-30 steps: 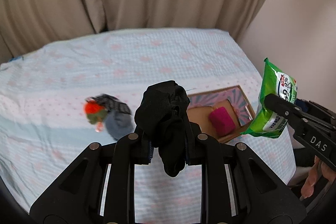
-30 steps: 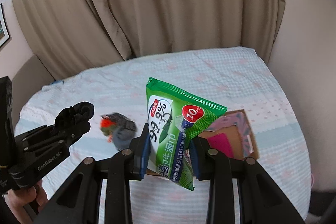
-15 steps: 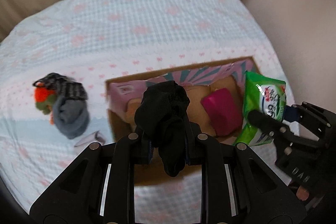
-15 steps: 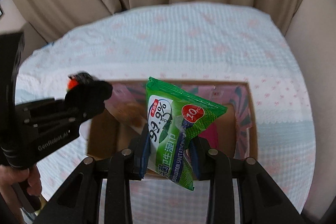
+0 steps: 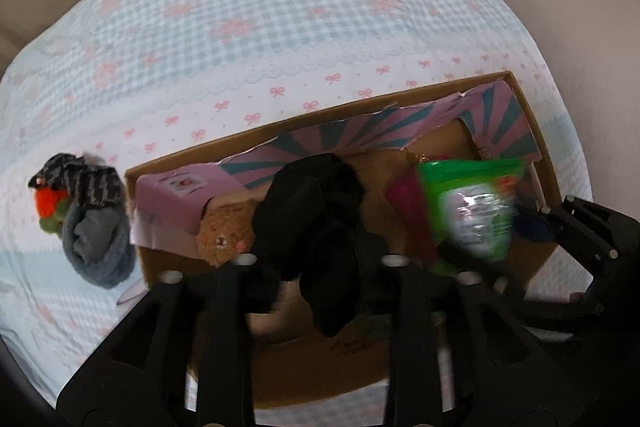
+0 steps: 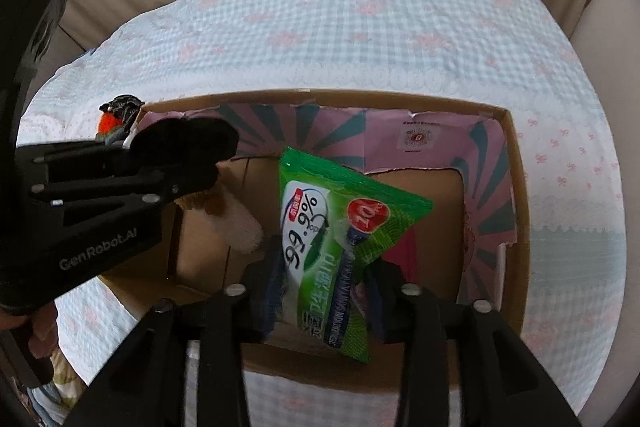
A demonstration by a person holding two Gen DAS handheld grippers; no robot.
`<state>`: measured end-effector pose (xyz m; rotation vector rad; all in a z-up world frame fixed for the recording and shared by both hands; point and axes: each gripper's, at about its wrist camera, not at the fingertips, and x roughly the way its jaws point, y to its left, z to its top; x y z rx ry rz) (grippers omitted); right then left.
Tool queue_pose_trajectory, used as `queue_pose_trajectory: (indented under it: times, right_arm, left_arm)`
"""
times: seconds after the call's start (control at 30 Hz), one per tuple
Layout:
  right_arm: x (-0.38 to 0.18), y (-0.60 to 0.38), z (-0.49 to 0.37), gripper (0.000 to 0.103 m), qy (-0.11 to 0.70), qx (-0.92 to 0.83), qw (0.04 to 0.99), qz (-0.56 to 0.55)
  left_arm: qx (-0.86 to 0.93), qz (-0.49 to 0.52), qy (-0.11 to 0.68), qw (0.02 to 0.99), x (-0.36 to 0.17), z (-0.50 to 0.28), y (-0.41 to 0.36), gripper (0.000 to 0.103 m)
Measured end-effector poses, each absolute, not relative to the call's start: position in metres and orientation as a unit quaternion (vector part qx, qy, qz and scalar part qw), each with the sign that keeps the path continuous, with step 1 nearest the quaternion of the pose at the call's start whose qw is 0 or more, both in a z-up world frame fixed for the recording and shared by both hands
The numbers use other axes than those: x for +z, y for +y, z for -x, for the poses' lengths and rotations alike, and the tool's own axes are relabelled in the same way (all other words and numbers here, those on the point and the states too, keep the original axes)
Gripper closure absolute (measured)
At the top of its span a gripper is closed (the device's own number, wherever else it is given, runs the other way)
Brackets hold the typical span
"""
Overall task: Organize soft objects
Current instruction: 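Carry the scrunchie with the left tool into the box while the right tool drops the wipes there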
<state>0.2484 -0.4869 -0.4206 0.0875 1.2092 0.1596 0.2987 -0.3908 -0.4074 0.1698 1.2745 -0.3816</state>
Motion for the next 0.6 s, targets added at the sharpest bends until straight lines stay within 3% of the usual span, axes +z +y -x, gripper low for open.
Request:
queue_pose_trajectory:
  times: [0.03, 0.07, 0.6]
  right_arm:
    - [-0.422, -0.488, -0.249, 0.026, 0.568, 0.079, 0.818, -0.041]
    - [-0.423, -0.489, -0.248, 0.003, 0.566, 0.085, 0.819, -0.043]
    - [-0.398, -0.491, -0.223, 0.000, 0.539, 0.078, 0.838, -0.025]
  left_arm:
    - [-0.171, -0.083, 0.593, 0.782, -0.409, -0.300, -0.393, 0.004]
    - [-0.167, -0.086, 0.594, 0.782, -0.409, -0.302, -0.394, 0.000]
    - [-0.172, -0.079, 0.577, 0.794, -0.374, -0.286, -0.385, 0.000]
